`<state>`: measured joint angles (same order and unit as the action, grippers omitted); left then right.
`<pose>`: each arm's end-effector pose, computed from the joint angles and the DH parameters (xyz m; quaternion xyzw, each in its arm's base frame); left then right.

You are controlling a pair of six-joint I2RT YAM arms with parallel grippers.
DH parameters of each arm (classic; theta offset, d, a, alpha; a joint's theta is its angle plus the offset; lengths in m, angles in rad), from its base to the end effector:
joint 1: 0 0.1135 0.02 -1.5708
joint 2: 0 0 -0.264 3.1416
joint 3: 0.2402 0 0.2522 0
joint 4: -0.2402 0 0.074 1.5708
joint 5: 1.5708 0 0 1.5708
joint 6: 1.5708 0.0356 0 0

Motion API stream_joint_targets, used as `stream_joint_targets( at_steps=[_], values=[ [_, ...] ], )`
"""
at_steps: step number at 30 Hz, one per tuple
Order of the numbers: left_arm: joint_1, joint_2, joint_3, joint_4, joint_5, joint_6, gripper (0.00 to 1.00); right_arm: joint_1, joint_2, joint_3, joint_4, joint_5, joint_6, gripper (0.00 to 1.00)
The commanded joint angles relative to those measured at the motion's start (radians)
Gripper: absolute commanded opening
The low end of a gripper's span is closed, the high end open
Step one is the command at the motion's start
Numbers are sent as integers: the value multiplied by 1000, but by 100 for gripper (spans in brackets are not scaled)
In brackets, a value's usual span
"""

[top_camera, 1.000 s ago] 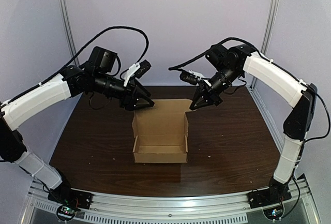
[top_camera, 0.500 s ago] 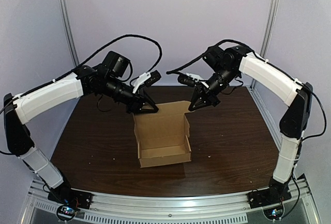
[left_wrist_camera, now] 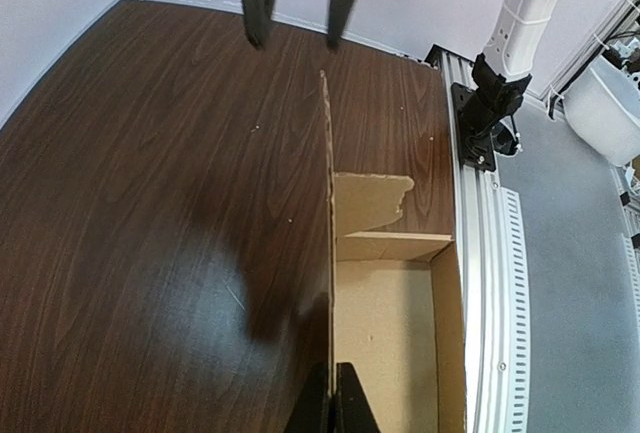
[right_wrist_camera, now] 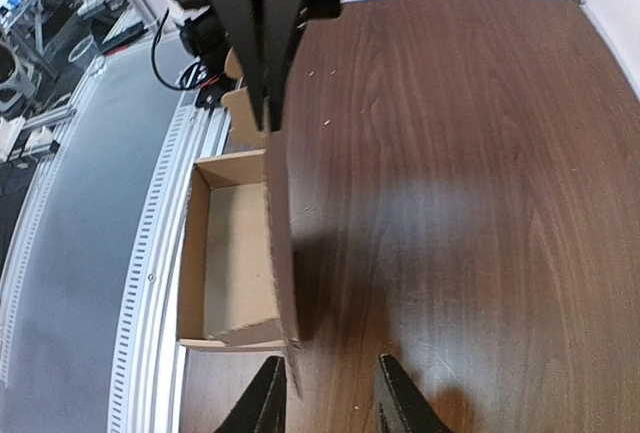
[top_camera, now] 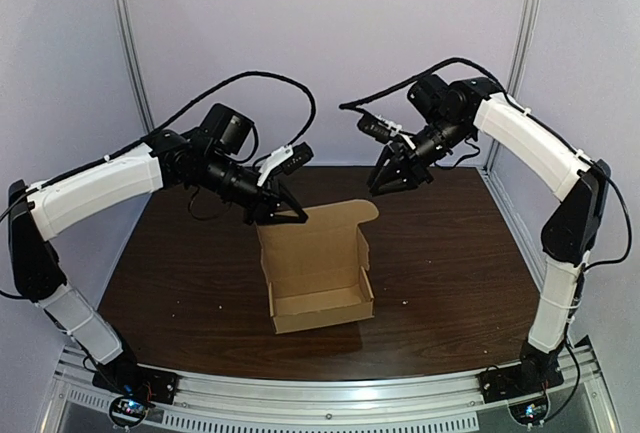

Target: Fold the paper box

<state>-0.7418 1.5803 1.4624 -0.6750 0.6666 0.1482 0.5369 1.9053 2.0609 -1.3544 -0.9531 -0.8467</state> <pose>0.2390 -0.2489 0.3356 0.4884 0.7358 -0.3943 0.2541 0.3063 0.2161 0.3720 -0.6224 0.6184 0.4201 0.2319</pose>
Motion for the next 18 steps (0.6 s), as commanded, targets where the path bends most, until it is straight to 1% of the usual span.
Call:
stream_joint_targets(
  at_steps=[1,3,5,8,10,14,18],
  values=[
    [-4,-50,-53,79,34,-2,0,-124,19,43,-321,-116,38,33],
    [-4,-55,-65,92,28,-12,0,-130,9,1,-249,-86,99,35],
    [-4,-62,-78,120,17,-29,0,-121,-5,-54,-192,-65,122,36],
    [-4,-71,-94,148,17,-37,0,-82,-24,-113,-127,-10,147,36],
    [-3,-76,-99,158,12,-42,0,-59,-32,-141,-70,32,204,36],
    [-1,-79,-121,203,-57,-82,0,-25,-26,-138,-78,33,199,36],
    [1,-68,-135,228,-72,-107,0,-3,-32,-148,-89,7,183,36]
  ],
)
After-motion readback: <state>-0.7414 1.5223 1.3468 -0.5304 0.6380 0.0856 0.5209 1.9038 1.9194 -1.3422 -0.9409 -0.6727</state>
